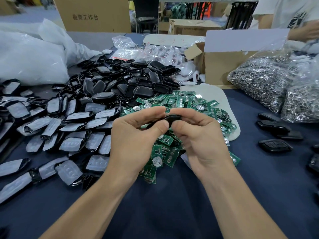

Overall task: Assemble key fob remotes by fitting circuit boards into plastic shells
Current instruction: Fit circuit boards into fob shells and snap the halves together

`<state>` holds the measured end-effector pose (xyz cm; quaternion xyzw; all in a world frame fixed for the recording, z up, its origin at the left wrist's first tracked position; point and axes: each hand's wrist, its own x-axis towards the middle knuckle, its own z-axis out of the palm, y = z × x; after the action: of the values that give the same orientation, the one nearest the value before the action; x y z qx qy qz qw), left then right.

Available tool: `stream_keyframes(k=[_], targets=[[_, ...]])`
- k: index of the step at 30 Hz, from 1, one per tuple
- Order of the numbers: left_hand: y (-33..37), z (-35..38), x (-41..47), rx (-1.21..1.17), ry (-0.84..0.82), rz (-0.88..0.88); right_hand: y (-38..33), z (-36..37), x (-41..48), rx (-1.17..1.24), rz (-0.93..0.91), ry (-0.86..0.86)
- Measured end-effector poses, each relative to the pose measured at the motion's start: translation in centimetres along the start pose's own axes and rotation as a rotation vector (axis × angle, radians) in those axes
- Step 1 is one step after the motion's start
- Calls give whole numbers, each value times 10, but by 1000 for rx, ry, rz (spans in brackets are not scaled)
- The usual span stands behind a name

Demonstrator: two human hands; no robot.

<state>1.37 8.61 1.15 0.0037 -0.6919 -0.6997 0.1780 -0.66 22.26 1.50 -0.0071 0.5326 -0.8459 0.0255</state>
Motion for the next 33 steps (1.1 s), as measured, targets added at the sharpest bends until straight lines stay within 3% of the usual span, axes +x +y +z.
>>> stream_keyframes(k=[5,11,23,29,33], targets=[[-2,-2,0,134,11,11,1,-4,1,99,109,-12],[-2,-3,1,134,42,33,-1,-6,2,-158,-83,-36],[0,-3,1,97,-14,60,-4,-8,2,-121,-71,-43],[3,-2,0,67,-48,58,-4,-7,0,-216,-169,-101],[5,-2,-3,68,-85,78,-4,-5,0,-125,-163,-92]])
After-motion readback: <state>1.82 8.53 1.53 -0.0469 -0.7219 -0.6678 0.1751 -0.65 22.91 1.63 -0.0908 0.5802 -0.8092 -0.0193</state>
